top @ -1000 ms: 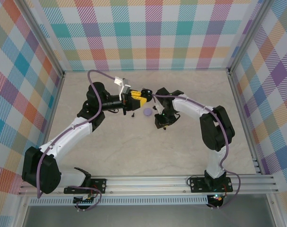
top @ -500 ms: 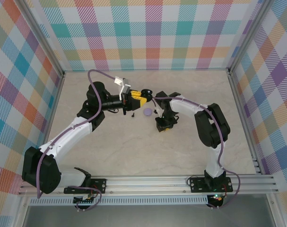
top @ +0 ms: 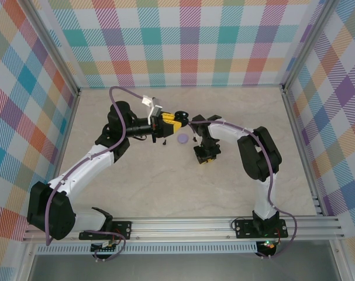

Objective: Insert the wireless bluetooth earbuds into the charging case

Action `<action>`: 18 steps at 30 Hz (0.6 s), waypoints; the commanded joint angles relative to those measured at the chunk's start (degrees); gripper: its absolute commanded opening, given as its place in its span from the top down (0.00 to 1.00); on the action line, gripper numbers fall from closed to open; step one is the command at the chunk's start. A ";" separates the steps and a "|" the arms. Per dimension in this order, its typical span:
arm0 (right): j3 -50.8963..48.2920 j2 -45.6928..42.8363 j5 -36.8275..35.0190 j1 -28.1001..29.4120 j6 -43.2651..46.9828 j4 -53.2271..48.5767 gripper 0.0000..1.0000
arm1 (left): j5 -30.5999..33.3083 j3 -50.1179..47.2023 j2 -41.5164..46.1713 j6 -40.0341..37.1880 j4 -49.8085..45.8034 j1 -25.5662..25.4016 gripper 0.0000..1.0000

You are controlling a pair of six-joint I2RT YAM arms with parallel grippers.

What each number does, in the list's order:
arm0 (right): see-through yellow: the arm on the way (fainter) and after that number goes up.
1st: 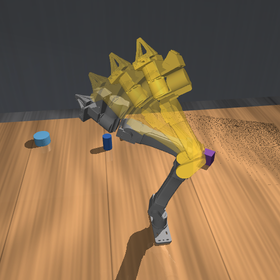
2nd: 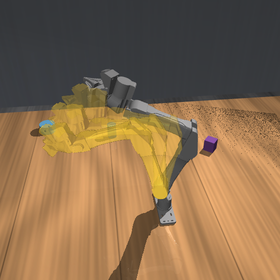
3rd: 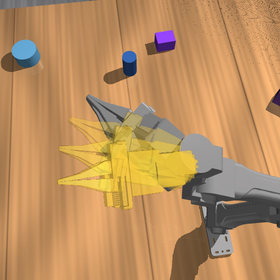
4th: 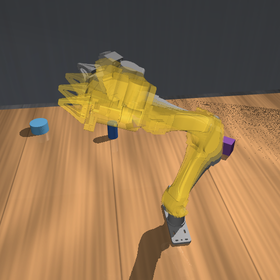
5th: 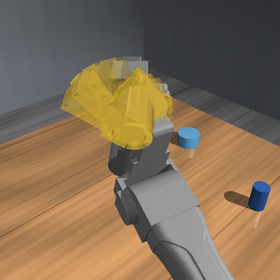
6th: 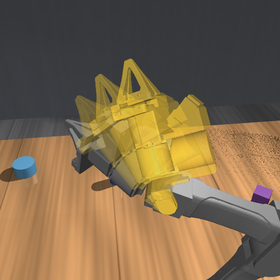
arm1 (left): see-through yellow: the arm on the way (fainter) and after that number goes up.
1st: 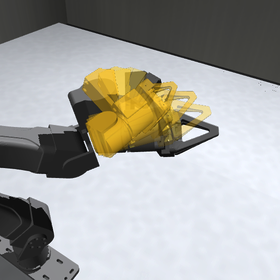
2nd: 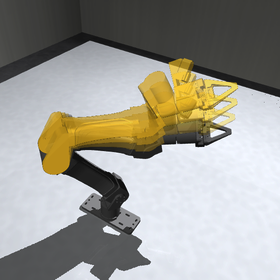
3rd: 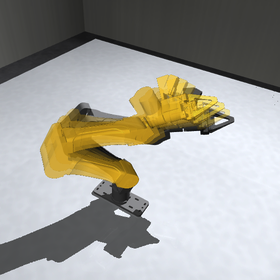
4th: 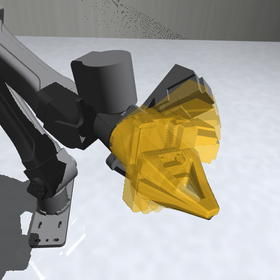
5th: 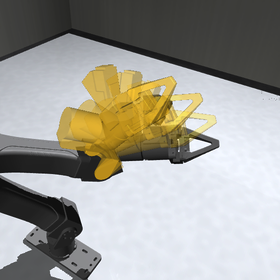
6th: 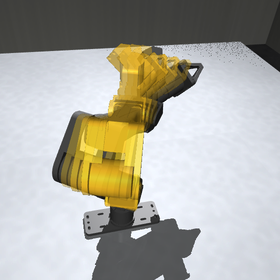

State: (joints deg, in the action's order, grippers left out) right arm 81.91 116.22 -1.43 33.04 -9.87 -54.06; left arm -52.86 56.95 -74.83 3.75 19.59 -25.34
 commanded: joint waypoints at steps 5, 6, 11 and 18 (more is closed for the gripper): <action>1.67 0.43 -4.87 -0.80 -2.11 -2.67 0.70 | -0.69 2.11 0.36 -1.35 -0.19 1.00 1.00; 1.68 0.32 -5.51 -0.89 -2.53 -2.68 0.69 | -0.73 2.12 0.24 -1.45 -0.32 1.01 1.00; 1.51 -1.18 -5.26 -2.09 -2.76 -2.52 0.67 | -0.67 2.36 0.36 -1.72 -0.78 1.06 1.00; 0.97 -5.43 -0.22 -4.65 -1.64 -0.93 0.63 | -0.73 2.89 0.35 -1.95 -1.39 1.00 1.00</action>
State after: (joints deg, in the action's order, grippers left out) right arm 82.32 114.26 -4.43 29.32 -11.57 -54.92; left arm -52.88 57.36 -74.83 3.14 17.91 -25.34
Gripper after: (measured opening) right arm 0.363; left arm 0.205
